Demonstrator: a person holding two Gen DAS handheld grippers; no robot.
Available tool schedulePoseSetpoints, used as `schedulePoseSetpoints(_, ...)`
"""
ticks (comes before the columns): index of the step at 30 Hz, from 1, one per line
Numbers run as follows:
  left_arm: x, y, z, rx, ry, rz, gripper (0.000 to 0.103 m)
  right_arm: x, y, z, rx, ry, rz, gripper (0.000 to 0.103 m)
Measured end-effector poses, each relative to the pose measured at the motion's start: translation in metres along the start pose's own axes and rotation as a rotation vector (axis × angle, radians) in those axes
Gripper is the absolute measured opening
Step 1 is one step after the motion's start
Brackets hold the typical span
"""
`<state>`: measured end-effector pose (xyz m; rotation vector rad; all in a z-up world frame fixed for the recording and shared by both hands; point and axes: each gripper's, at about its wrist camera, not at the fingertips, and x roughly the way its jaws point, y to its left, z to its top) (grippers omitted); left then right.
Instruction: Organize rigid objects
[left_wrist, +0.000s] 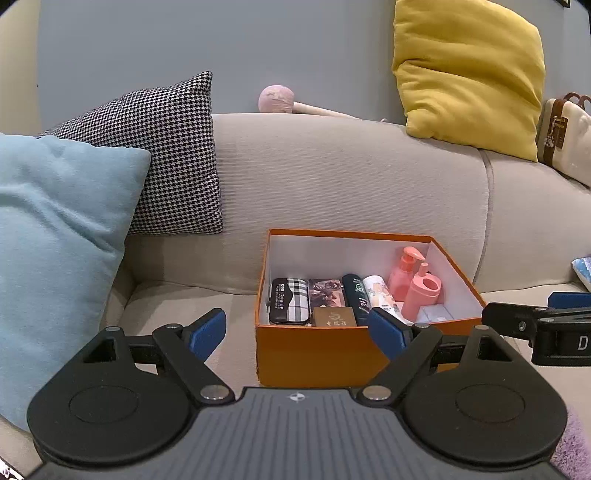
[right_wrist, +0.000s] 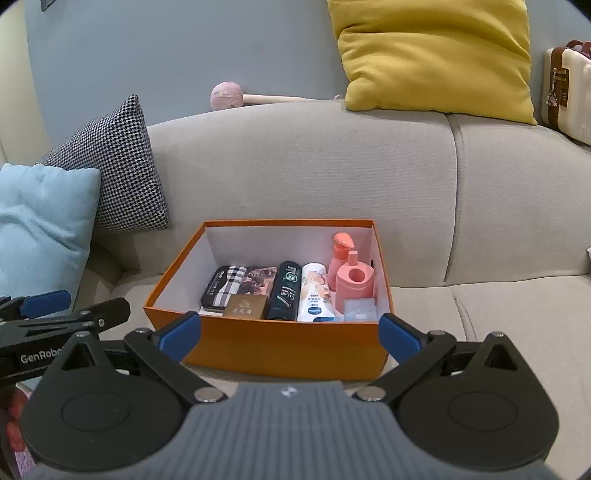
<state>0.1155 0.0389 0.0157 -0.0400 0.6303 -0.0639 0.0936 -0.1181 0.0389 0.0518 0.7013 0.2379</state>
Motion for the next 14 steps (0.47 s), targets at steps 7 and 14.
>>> schedulePoseSetpoints(7, -0.0006, 0.0001, -0.001, -0.001, 0.002, 0.0, 0.101, -0.0002, 0.0008, -0.0014, 0.002, 0.003, -0.002, 0.102)
schedulePoseSetpoints(14, -0.0011, 0.003, -0.0041, -0.011, 0.008, -0.004, 0.101, -0.0002, 0.0006, -0.0035, 0.003, 0.006, -0.004, 0.102)
